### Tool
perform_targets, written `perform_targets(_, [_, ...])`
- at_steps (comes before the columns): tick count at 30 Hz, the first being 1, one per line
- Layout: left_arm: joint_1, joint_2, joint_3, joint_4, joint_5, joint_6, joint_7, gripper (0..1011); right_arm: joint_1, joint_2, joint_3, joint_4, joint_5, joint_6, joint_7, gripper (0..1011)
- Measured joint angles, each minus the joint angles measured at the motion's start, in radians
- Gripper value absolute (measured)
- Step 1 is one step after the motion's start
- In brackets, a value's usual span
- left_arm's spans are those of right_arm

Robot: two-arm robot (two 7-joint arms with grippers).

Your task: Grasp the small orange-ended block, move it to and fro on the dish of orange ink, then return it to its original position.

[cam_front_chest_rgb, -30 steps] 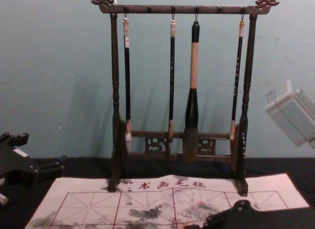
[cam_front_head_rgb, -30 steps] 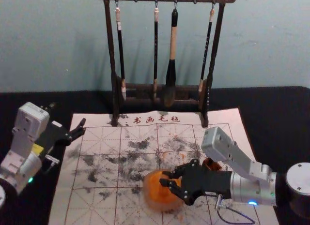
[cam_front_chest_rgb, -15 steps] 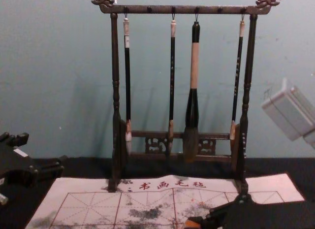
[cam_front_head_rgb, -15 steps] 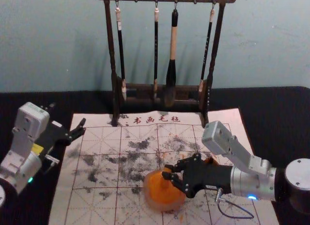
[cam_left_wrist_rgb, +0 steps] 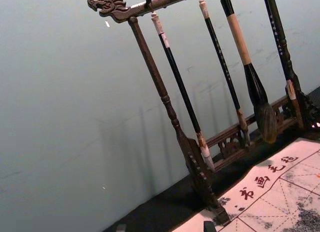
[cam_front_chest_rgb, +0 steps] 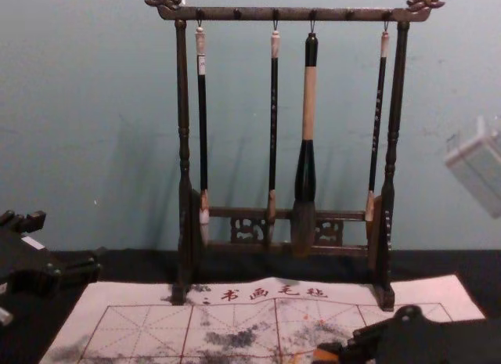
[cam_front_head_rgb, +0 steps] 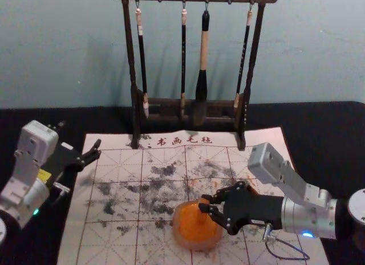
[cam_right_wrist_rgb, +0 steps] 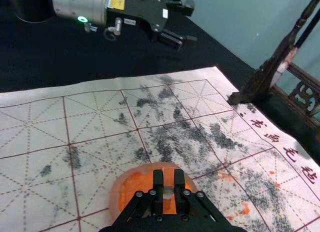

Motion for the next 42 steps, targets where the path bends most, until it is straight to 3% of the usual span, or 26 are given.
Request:
perform_targets(16, [0.000, 0.000, 0.000, 0.000, 0.000, 0.000, 0.000, 1001, -0.010, 0.023, -0.021, -0.040, 0.004, 0.006, 0.030, 82])
perform_targets(42, [0.000, 0.000, 0.000, 0.000, 0.000, 0.000, 0.000, 1001, 0.038, -0.021, -0.035, 0.021, -0.019, 0.014, 0.009, 82])
